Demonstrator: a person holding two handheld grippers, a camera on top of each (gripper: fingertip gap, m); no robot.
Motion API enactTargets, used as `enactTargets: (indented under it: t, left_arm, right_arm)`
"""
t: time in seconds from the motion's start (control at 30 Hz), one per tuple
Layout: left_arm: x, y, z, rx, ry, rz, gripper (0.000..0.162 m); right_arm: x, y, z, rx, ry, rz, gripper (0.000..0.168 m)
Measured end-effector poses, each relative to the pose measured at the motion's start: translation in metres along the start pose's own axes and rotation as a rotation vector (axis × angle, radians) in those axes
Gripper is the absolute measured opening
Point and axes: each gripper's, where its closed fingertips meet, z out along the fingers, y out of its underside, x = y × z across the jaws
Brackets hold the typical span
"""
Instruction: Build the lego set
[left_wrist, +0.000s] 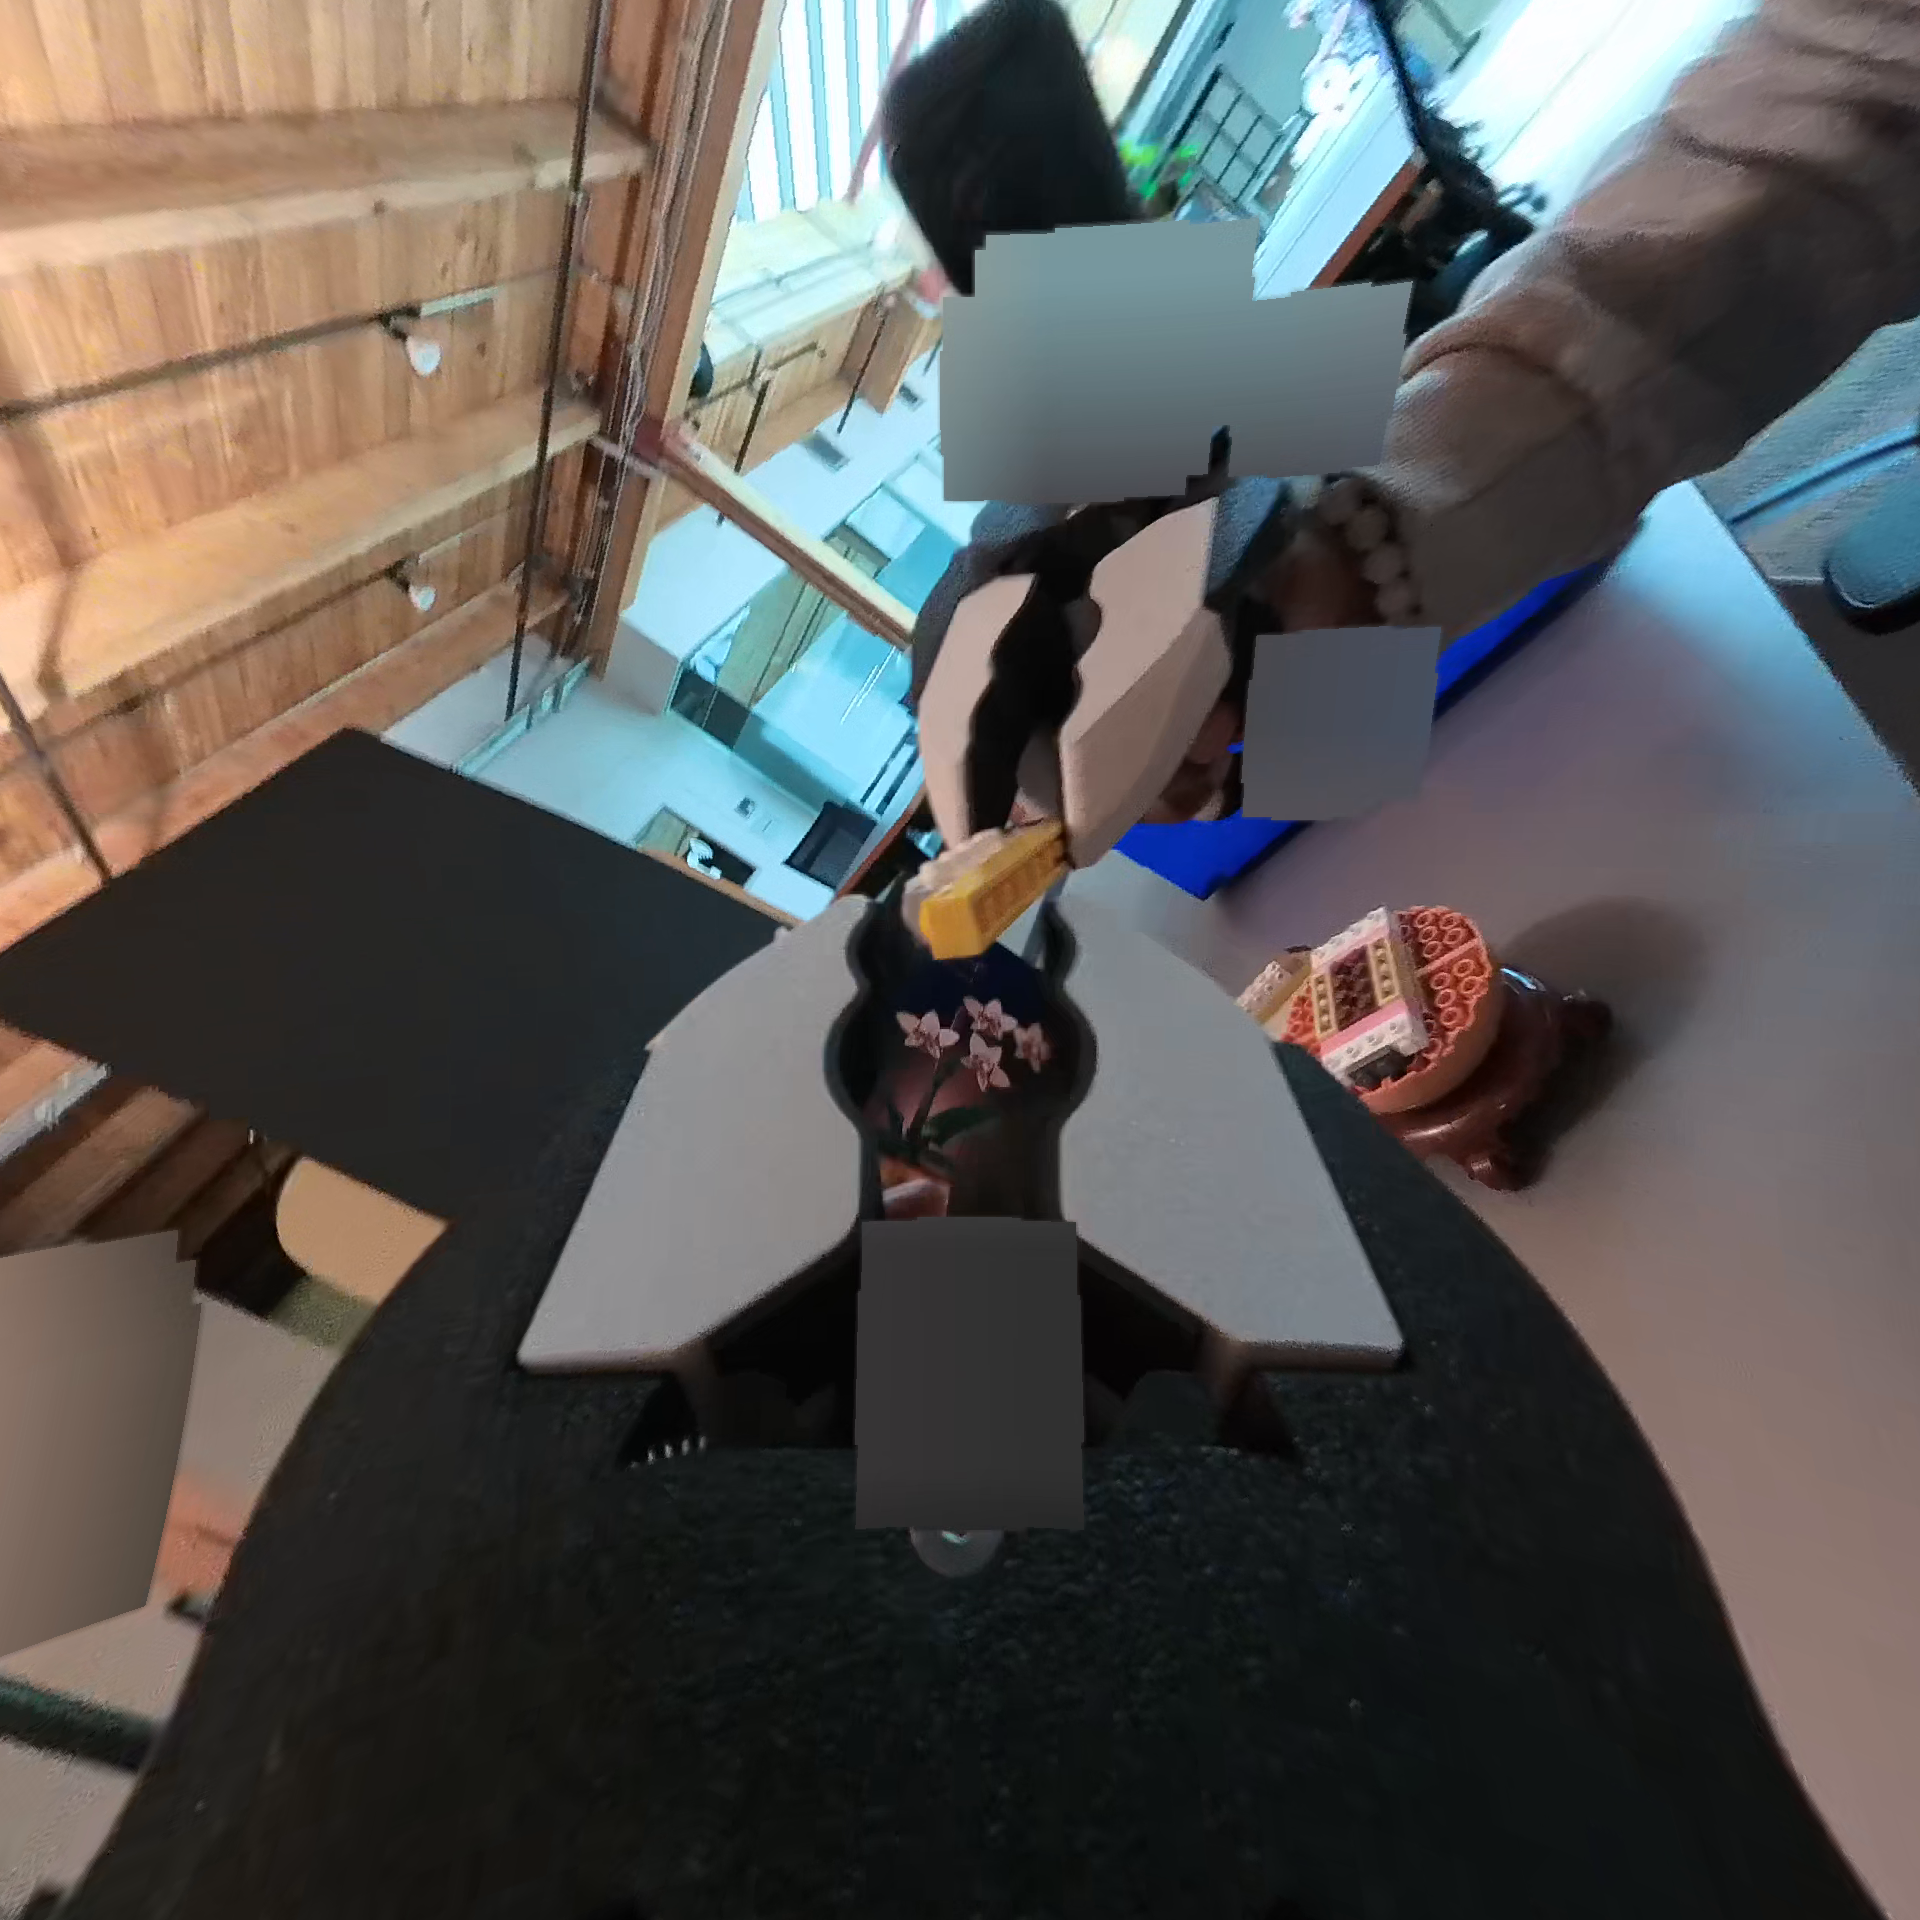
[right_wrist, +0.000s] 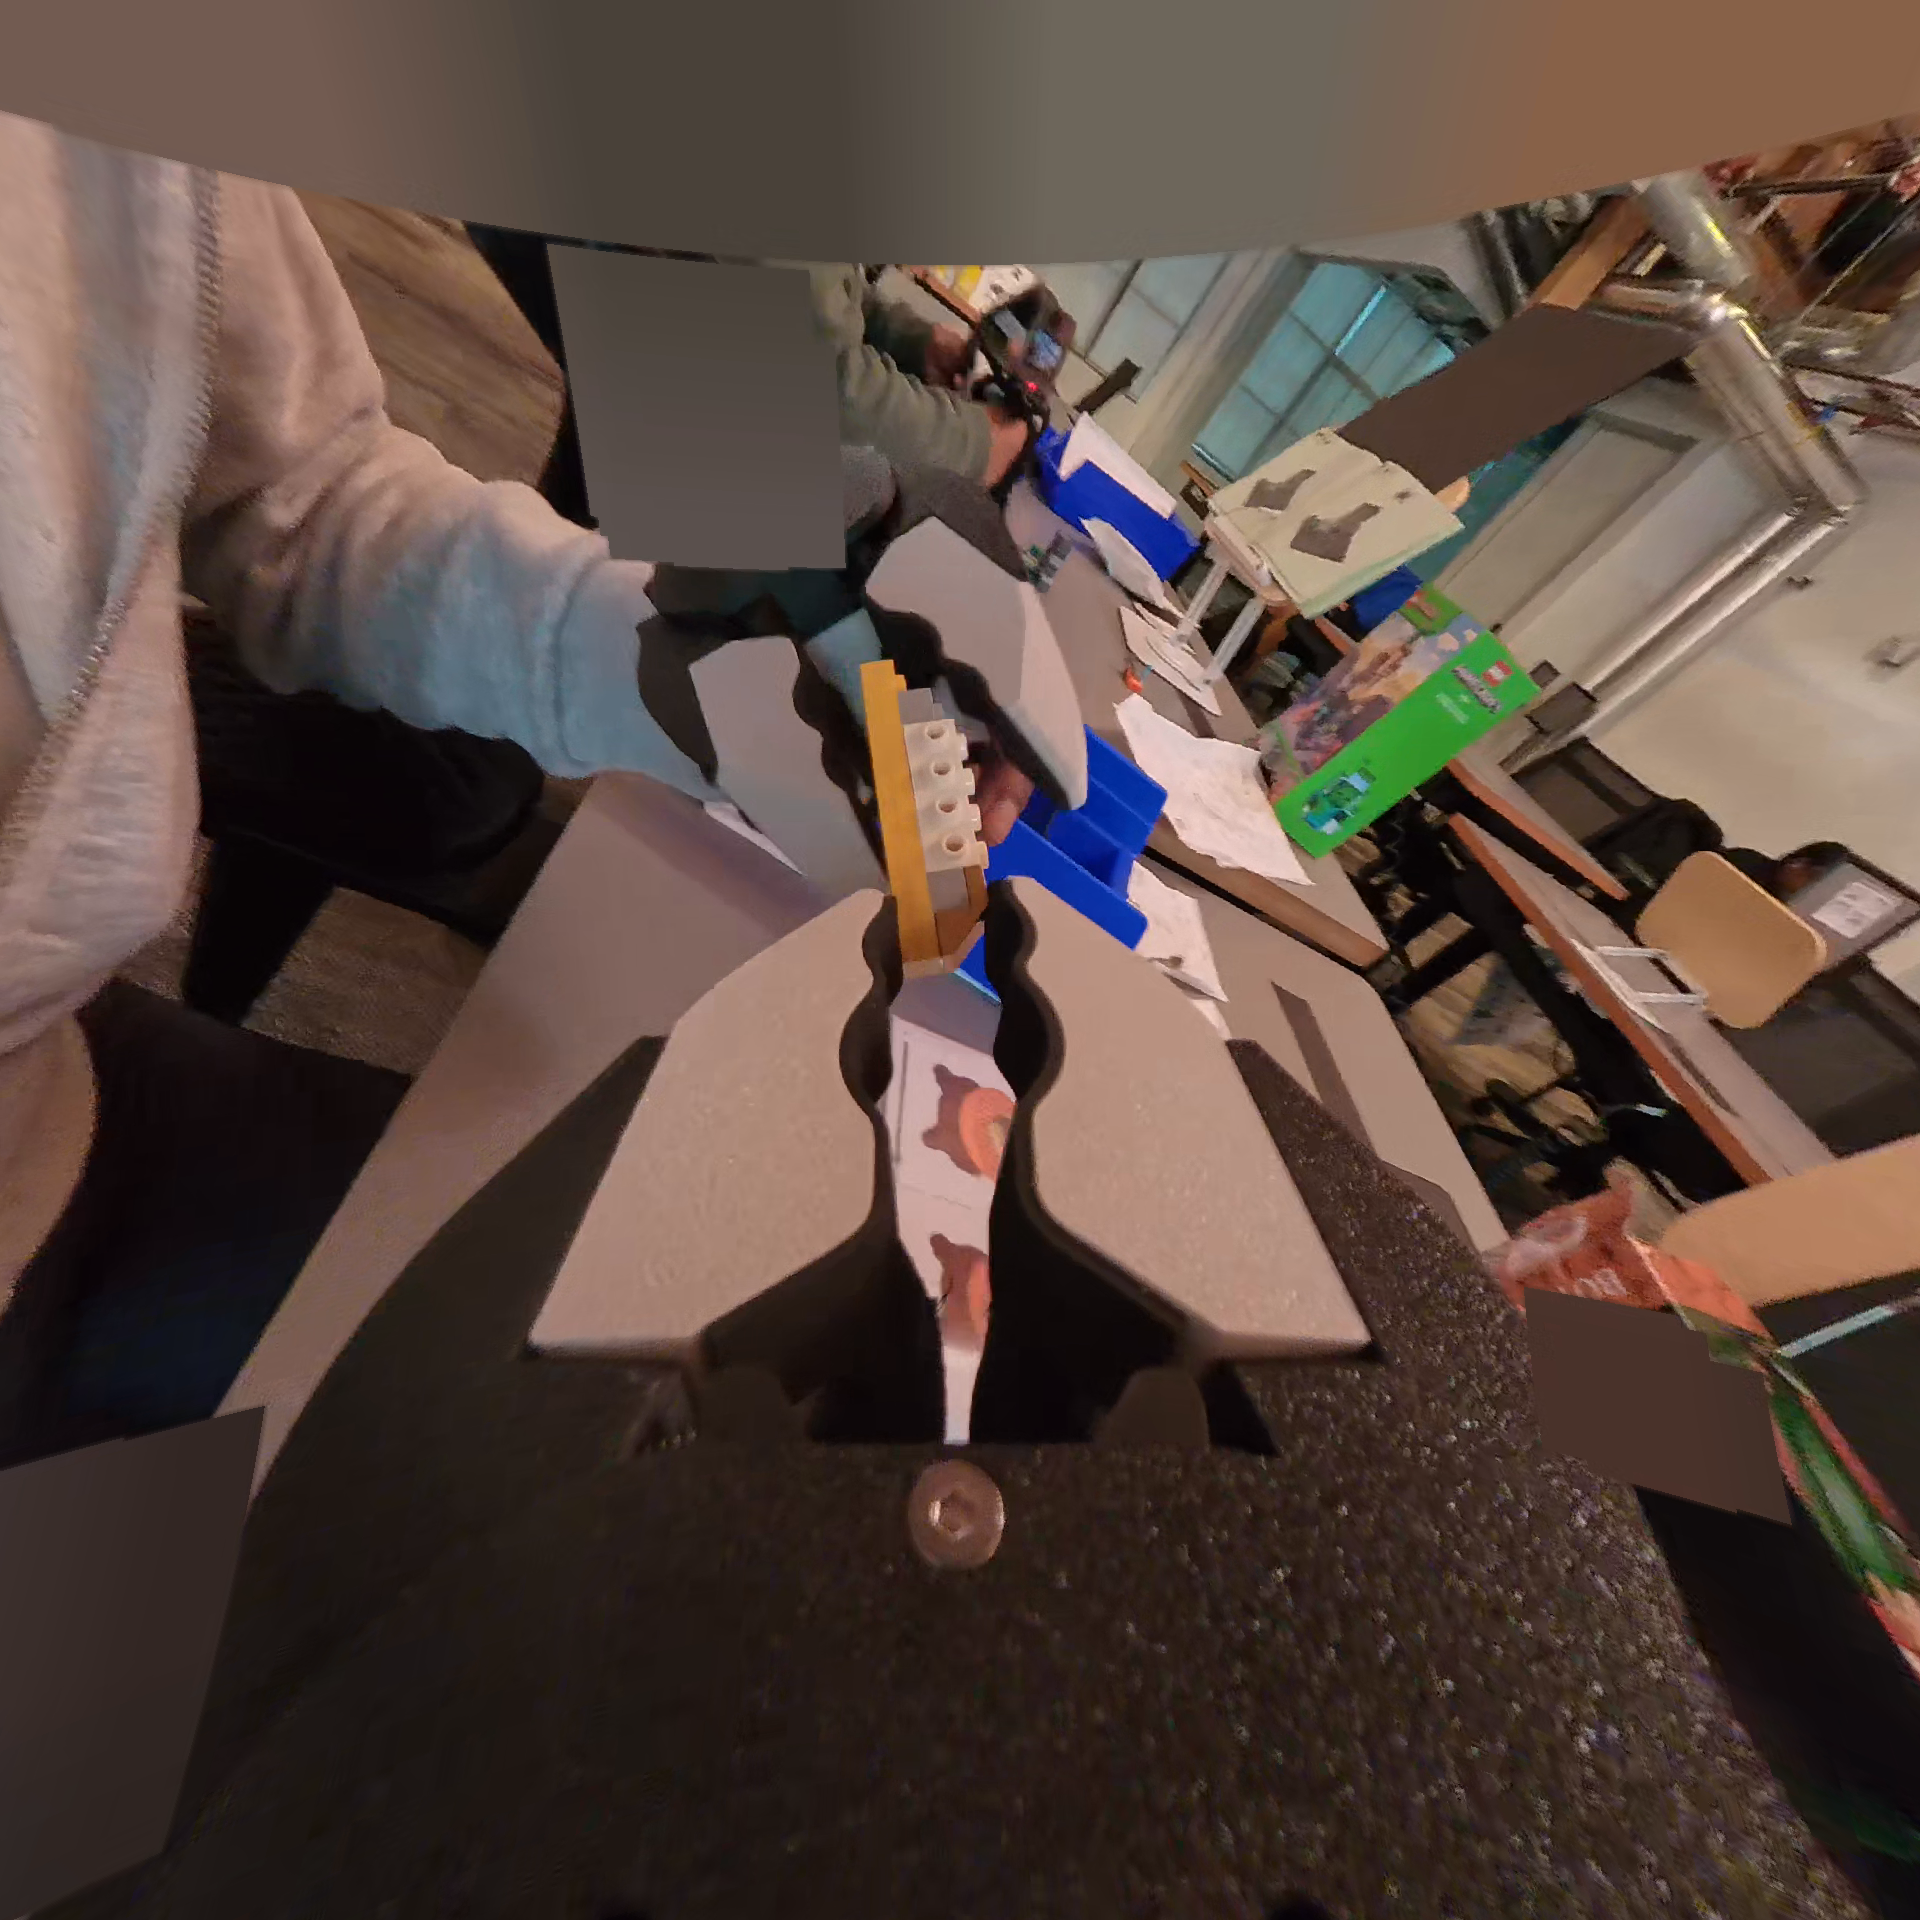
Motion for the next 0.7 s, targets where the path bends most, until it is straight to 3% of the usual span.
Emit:
enactTargets:
  t: [0.13, 0.3, 0.47, 0.53, 0.7]
  left_arm:
    - [-0.004, 0.004, -0.002, -0.039, 0.023, -0.167, 0.040]
    - [0.004, 0.022, 0.004, -0.195, 0.046, -0.089, 0.022]
    - [0.005, 0.015, 0.001, -0.080, 0.055, -0.213, 0.020]
    - [0.004, 0.010, 0.000, -0.026, 0.054, -0.255, 0.020]
    - [0.002, 0.000, -0.003, 0.060, 0.069, -0.341, 0.020]
  right_arm:
    - [0.009, 0.010, -0.002, -0.127, 0.078, -0.108, 0.015]
    - [0.010, 0.016, 0.001, -0.224, 0.119, -0.179, 0.016]
    - [0.006, 0.006, 0.001, -0.155, 0.108, -0.151, 0.017]
    - [0.008, 0.000, -0.002, -0.115, 0.133, -0.182, 0.024]
    - [0.004, -0.008, -0.003, -0.055, 0.103, -0.179, 0.021]
